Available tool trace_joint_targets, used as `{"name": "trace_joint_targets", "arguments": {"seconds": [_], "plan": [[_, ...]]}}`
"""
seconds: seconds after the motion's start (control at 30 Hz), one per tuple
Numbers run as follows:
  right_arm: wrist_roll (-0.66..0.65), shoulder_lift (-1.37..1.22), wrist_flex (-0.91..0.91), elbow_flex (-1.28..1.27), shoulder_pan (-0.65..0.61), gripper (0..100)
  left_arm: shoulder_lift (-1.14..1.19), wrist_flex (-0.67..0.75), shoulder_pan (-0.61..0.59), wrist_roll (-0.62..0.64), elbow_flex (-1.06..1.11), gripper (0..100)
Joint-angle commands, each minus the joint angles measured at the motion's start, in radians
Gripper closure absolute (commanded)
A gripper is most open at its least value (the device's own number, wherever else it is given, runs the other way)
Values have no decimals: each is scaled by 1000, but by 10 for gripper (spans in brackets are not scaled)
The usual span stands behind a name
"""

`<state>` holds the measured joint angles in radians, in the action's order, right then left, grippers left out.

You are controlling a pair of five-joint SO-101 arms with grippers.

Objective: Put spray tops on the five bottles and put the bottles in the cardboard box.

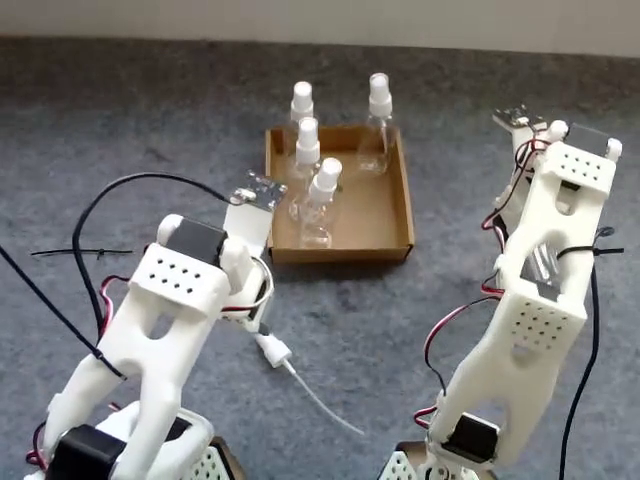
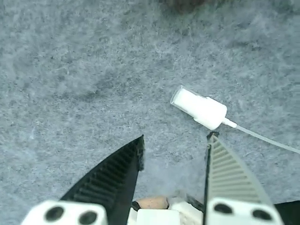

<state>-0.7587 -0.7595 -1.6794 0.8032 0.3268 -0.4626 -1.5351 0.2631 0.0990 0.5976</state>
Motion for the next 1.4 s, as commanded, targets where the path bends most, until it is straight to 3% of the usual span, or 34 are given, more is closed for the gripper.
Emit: {"name": "trace_joint_targets", "arguments": {"seconds": [0.0,0.27,0.53,0.77,1.0,1.2,1.37], "plan": [[-12,-45,-2,125,22,649,-1,20,54,11,4,792],[-11,-226,-12,302,18,664,-1,54,48,9,22,792],[-8,-286,-71,354,18,844,-1,216,51,9,157,792],[143,-285,-84,441,27,954,-1,293,131,49,232,791],[146,-288,-85,452,10,957,1,420,120,71,371,665],[147,-292,-85,452,5,957,1,624,120,68,506,686],[147,-286,-85,456,7,959,-1,658,116,64,547,748]]}}
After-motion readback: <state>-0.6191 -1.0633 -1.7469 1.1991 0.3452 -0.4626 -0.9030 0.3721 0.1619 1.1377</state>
